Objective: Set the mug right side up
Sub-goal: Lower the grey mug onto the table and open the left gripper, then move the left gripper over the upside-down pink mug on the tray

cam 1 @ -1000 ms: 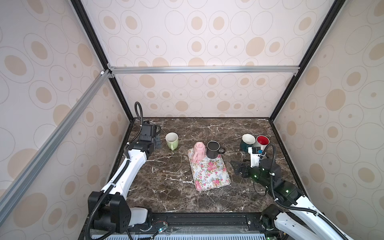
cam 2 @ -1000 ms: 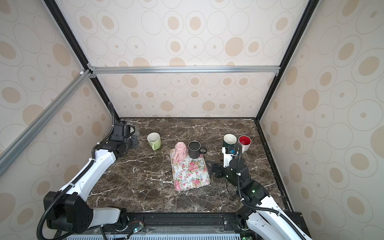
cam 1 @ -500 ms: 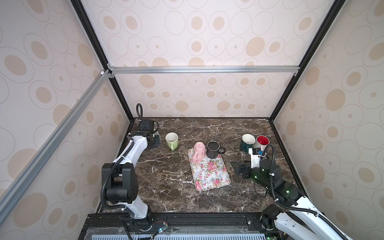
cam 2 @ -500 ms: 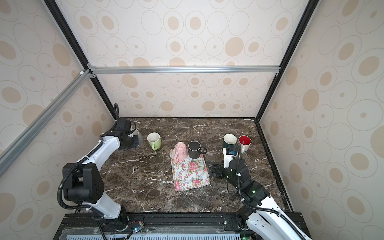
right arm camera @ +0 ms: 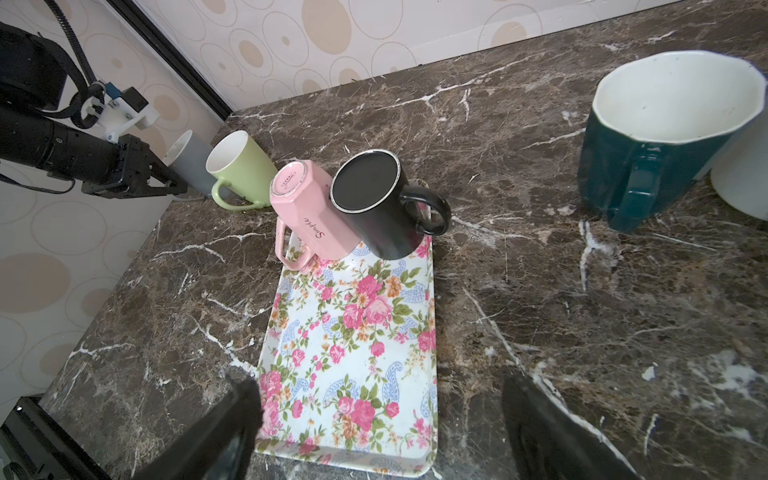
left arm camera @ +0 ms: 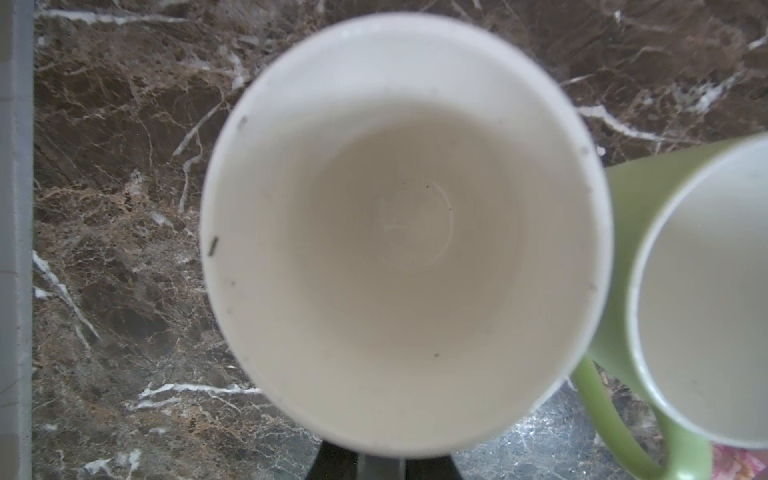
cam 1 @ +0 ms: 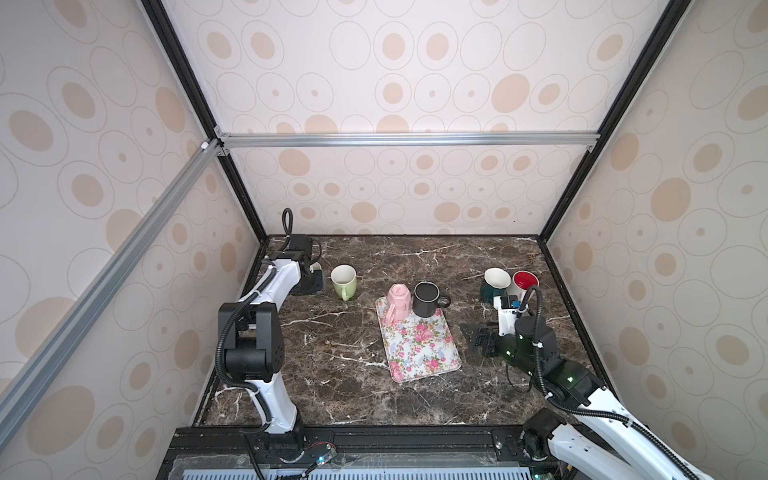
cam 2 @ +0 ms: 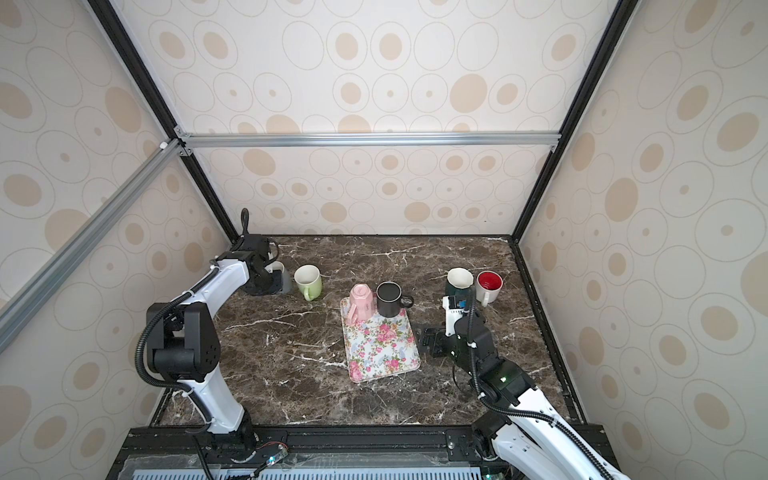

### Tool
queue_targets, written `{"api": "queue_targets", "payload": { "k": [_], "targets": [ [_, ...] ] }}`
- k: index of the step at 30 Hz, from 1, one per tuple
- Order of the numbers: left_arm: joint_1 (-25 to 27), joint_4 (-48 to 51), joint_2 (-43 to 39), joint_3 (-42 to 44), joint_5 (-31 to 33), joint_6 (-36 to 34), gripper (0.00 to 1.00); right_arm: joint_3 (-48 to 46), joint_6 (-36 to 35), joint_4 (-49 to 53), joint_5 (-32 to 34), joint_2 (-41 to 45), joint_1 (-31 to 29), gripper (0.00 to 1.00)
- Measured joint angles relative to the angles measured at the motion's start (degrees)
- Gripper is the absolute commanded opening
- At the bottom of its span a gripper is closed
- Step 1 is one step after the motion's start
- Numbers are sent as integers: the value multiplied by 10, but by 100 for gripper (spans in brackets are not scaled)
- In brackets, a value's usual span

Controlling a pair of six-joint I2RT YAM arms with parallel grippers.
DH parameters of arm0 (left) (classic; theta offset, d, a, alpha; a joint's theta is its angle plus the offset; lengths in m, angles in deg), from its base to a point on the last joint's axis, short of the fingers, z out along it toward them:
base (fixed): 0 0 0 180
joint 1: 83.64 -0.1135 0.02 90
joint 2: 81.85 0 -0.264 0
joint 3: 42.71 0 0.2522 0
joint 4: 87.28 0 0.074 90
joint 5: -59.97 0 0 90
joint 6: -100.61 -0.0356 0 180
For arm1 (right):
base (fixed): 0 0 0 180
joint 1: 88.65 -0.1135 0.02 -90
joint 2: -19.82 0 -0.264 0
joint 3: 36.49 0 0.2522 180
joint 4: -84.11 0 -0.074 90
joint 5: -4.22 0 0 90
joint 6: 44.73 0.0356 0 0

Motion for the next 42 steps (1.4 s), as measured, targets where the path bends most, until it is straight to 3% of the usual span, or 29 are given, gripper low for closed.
{"api": "queue_targets", "payload": {
  "k": [5, 9, 11, 14, 18, 21, 27, 29, 37, 42],
  "targets": [
    [0, 2, 9, -9, 2, -3, 0, 0, 0, 2, 3, 0, 0, 93],
    [0, 3, 9, -9, 5, -3, 14, 0, 0, 2, 5, -5, 0, 93],
    [0, 3, 9, -9, 5, -3, 29, 0, 0, 3, 5, -10, 0, 93],
    [0, -3, 8, -9, 8, -5, 42, 0, 0, 5, 7, -14, 0, 93],
    [0, -5, 8, -9, 12, -6, 46, 0, 0, 7, 9, -13, 0, 93],
    [0, -8, 8, -8, 14, -6, 65, 0, 0, 11, 12, -13, 0, 93],
    [0, -13, -10, 2, 10, -9, 78, 0, 0, 11, 14, -14, 0, 93],
    [1, -11, -25, 5, 6, -16, 97, 0, 0, 11, 15, -14, 0, 93],
    [21, -10, -163, 50, 14, -24, 98, 16, 0, 50, 28, -13, 0, 95],
    [73, -43, -288, 103, 17, -6, 98, 30, -1, 101, 25, 2, 0, 96]
  ]
}}
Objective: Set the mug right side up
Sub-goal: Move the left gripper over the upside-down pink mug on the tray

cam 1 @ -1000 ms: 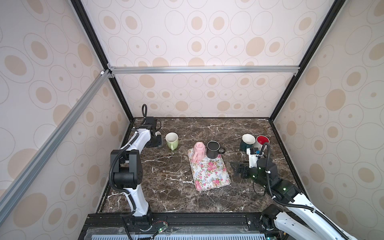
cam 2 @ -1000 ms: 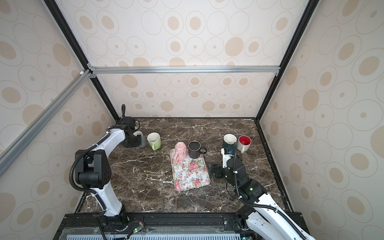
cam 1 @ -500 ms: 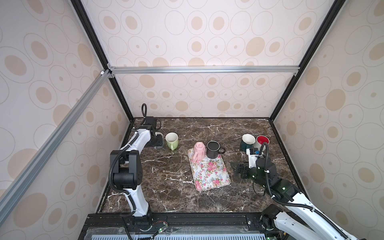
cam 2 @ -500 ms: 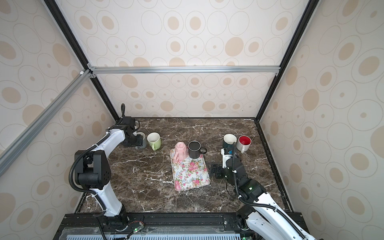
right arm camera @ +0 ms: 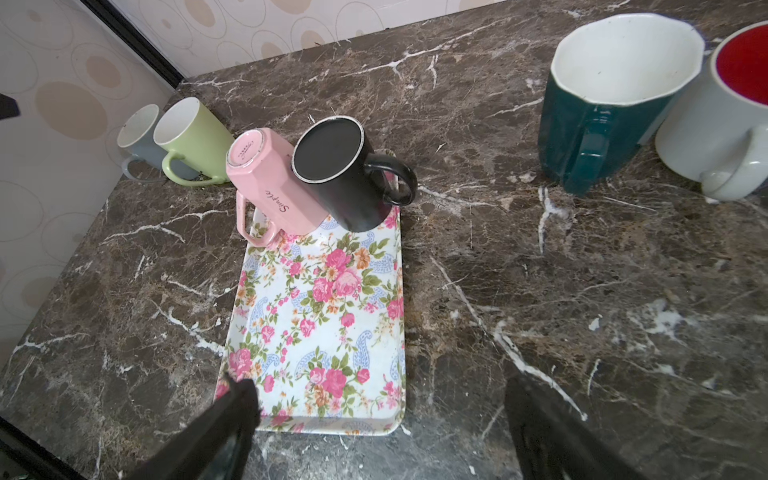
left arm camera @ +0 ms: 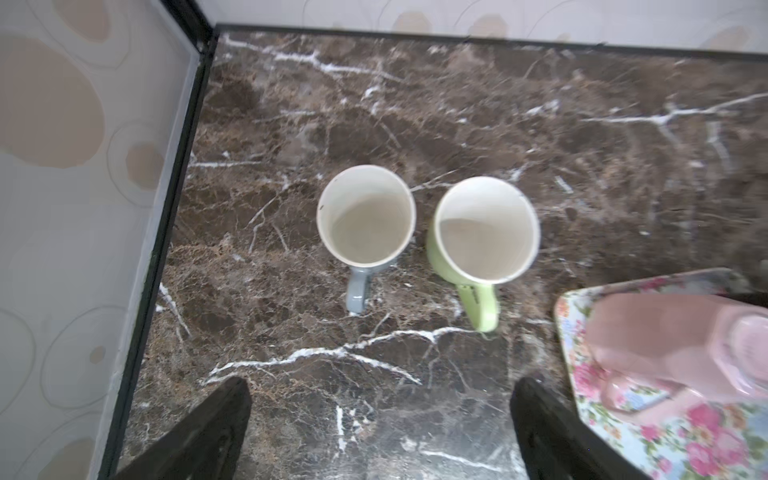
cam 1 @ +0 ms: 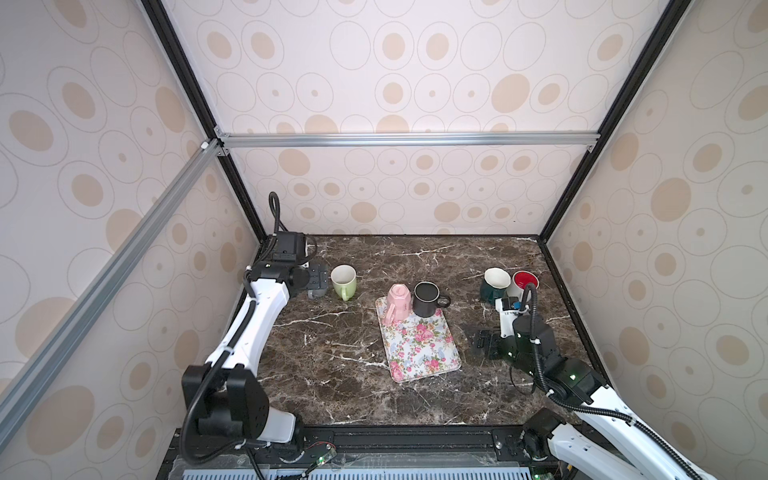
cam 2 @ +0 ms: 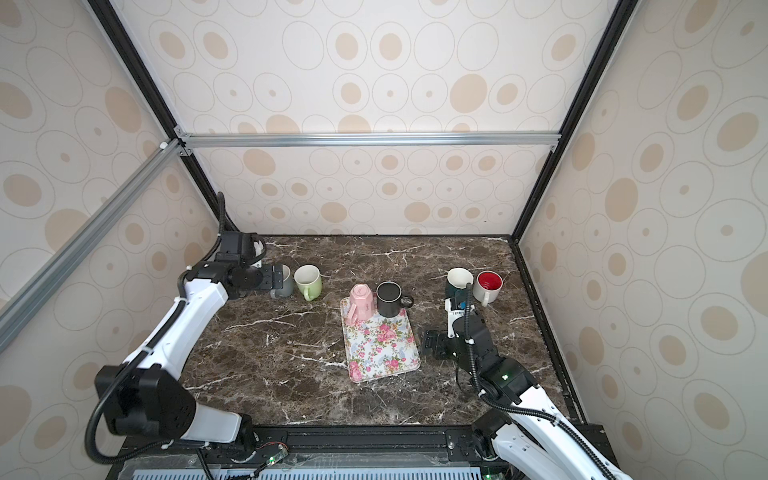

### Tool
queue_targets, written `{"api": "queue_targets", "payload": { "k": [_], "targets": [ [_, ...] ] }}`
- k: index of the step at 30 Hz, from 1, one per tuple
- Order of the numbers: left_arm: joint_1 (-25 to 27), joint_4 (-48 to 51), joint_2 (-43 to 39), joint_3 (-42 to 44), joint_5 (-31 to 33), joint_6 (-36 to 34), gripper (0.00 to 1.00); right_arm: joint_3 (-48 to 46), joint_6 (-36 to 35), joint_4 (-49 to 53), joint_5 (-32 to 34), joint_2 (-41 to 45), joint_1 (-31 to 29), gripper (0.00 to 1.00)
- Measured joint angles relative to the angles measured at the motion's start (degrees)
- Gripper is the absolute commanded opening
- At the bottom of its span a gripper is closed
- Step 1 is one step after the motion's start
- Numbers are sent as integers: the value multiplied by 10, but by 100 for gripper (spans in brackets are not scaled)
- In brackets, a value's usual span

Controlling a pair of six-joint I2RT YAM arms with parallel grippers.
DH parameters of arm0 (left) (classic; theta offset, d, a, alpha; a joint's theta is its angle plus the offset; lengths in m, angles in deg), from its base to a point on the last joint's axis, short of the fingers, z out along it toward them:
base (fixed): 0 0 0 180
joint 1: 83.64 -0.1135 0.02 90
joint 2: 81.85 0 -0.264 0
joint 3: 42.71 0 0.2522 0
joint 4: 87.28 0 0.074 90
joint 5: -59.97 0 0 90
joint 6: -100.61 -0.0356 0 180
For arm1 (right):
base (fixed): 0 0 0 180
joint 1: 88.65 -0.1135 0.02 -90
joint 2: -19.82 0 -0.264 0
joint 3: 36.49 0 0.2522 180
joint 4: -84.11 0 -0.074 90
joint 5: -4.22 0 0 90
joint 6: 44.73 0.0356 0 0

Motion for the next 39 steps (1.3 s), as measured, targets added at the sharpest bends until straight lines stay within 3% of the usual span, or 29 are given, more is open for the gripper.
{"api": "queue_targets", "payload": {
  "k": [5, 12, 24, 39],
  "targets": [
    [87, -42, -78, 57, 2, 27, 98, 6, 3, 35, -33, 5, 0, 96],
    [189, -107, -72, 124, -8, 47, 98, 25, 21, 59, -75, 0, 0, 96],
    [261, -161, -26, 172, -9, 36, 98, 21, 52, 66, -80, -1, 0, 95],
    [303, -248, 47, 199, 2, 51, 94, 15, 69, -13, -76, -69, 0, 94]
  ]
}}
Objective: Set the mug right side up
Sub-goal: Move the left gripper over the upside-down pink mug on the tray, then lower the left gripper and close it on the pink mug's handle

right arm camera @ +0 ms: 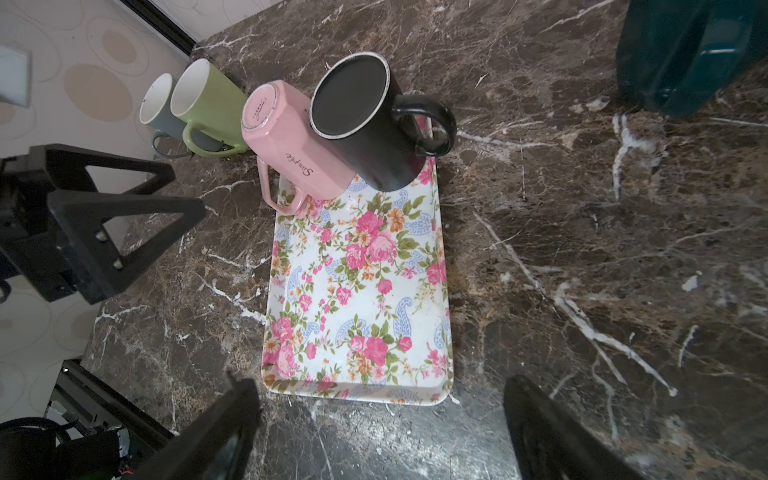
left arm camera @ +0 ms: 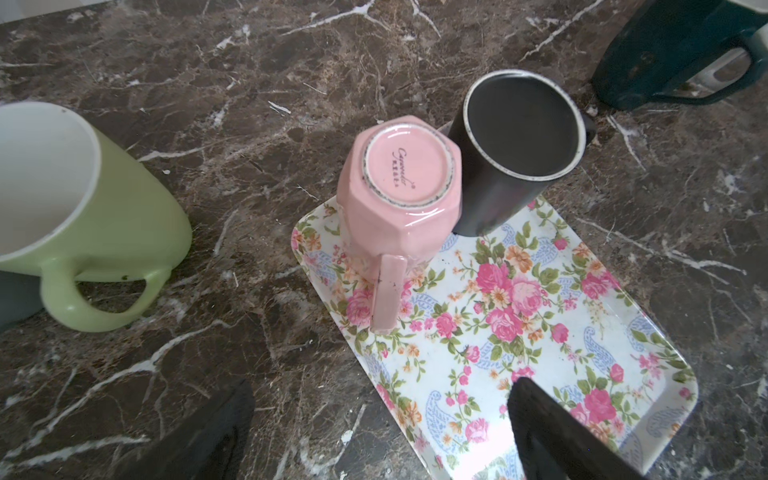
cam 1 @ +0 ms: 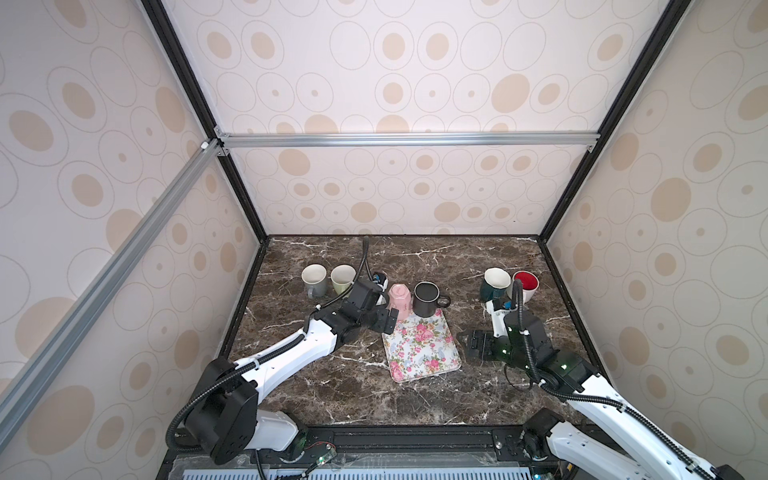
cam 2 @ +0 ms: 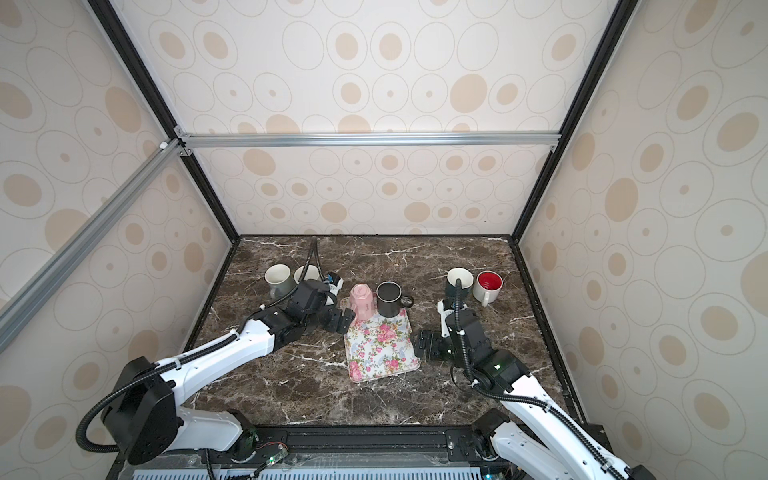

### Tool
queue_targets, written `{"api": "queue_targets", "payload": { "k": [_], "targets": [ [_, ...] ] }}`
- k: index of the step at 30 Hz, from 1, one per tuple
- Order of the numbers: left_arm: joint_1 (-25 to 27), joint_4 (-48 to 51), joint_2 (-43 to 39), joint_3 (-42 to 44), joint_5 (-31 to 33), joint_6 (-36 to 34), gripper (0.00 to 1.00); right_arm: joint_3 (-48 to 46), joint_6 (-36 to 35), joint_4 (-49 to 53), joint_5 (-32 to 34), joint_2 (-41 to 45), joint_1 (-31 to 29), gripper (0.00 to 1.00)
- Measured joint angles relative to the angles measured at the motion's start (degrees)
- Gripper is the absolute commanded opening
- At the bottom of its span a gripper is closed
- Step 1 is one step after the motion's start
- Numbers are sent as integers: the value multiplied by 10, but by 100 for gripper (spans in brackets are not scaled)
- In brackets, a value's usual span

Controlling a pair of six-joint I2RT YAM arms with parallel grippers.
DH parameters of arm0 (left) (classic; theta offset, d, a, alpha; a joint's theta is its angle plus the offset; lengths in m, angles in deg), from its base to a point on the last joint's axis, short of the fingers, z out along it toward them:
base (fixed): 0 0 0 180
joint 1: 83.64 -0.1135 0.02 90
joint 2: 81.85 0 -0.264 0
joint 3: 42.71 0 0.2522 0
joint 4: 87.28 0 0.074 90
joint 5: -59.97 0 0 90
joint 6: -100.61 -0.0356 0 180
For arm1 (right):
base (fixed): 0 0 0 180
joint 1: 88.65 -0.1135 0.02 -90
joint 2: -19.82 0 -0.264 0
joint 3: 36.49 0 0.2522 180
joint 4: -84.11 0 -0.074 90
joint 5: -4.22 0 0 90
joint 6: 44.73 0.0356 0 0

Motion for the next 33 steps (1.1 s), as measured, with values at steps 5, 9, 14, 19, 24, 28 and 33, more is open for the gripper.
{"api": "queue_targets", "payload": {
  "k": [5, 9, 14, 19, 24, 28, 33],
  "targets": [
    [6, -3, 47, -9, -5, 7, 82, 0, 2, -12, 1, -6, 0, 94],
    [8, -2, 82, -27, -1, 11, 75, 0, 2, -13, 4, -9, 0, 94],
    [8, 3, 115, -55, 7, 12, 61, 0, 5, -21, 5, -11, 0, 94],
    [9, 10, 155, -93, 13, 13, 52, 0, 7, -28, 4, -25, 0, 94],
    [9, 27, 190, -131, 20, 13, 43, 0, 6, -29, 2, -33, 0, 94],
    [10, 42, 204, -150, 29, 13, 40, 0, 2, -29, 0, -33, 0, 94],
    [12, 57, 212, -162, 34, 13, 40, 0, 1, -29, 0, -37, 0, 94]
  ]
}}
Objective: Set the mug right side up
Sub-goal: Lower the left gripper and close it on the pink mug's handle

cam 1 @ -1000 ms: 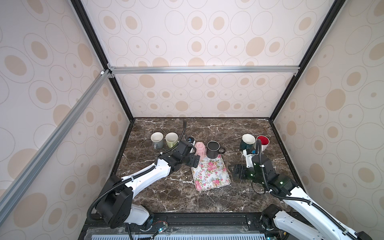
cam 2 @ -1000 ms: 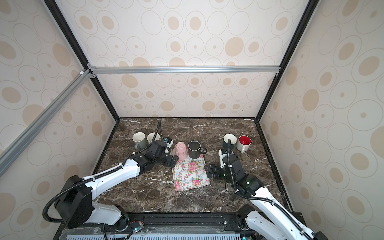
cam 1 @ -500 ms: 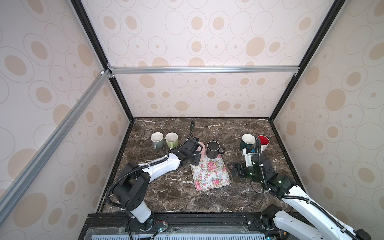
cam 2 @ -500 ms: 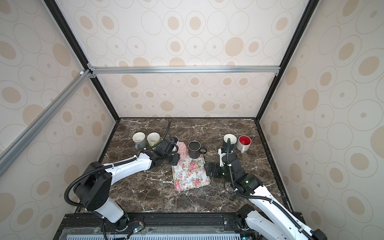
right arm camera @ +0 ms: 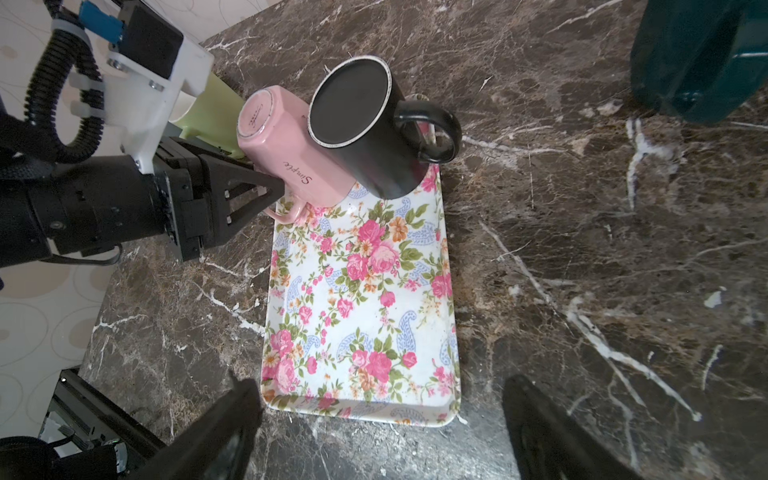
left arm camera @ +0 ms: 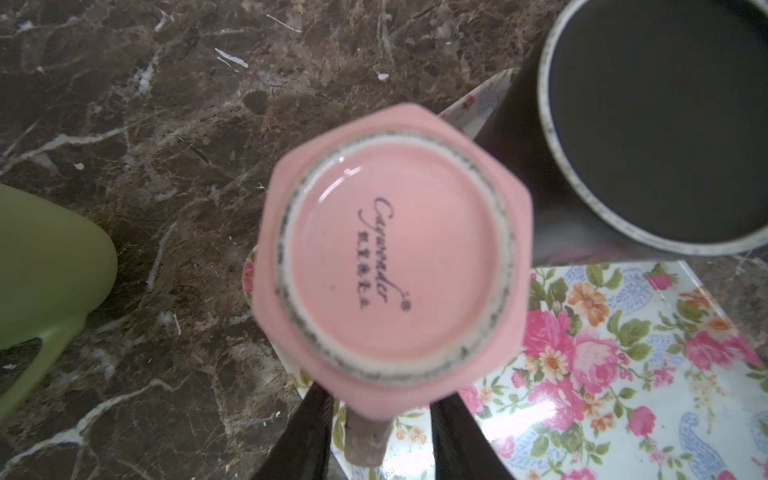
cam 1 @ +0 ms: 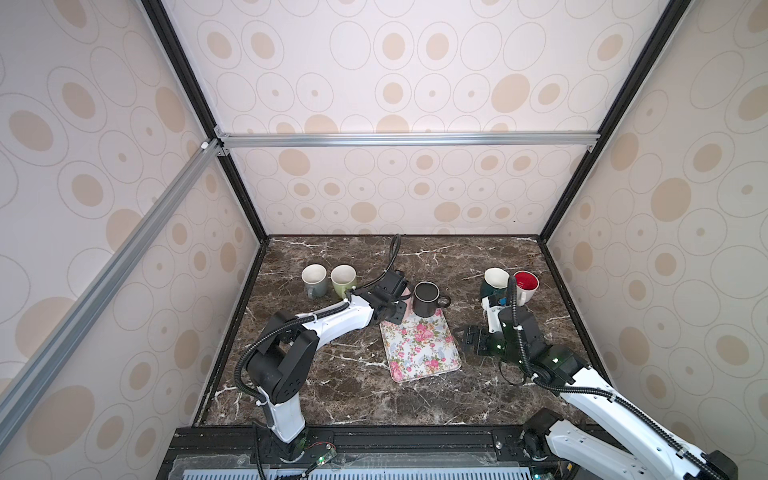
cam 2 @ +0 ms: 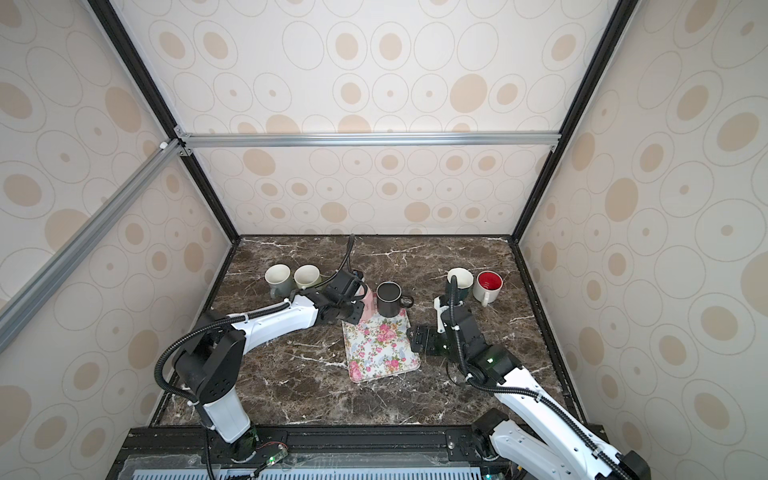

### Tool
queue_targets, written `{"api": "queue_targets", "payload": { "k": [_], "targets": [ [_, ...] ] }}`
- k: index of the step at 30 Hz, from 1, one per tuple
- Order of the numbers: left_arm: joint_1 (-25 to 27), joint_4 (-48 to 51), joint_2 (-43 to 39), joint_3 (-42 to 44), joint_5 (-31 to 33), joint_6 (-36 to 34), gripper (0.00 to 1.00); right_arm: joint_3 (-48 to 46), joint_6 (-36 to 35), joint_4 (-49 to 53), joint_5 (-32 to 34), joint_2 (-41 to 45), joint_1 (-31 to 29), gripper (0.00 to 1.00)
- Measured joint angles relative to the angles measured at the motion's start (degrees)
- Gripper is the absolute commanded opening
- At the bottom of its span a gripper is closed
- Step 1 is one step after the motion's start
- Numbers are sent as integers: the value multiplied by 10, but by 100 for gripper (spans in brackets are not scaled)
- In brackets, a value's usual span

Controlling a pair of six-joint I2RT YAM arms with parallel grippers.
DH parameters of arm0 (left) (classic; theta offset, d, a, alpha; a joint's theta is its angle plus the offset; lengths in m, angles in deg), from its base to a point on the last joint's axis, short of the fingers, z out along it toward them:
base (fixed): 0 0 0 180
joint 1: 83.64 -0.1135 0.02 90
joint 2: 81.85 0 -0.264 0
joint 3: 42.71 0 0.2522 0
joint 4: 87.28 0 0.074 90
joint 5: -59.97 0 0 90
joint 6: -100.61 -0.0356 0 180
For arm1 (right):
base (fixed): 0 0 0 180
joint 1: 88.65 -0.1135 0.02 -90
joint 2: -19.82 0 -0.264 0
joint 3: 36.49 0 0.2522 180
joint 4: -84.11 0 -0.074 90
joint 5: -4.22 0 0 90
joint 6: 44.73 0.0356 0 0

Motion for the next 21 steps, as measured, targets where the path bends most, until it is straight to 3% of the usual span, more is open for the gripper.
{"api": "queue_targets", "payload": {
  "k": [7, 10, 21],
  "targets": [
    [2, 19, 19, -12, 8, -1, 32, 0, -4, -2, -2, -5, 0, 94],
    [2, 26, 21, -16, 9, -1, 21, 0, -4, -3, -2, -5, 0, 94],
    [2, 40, 32, -34, 19, -3, 11, -3, -5, -8, -2, -5, 0, 94]
  ]
}}
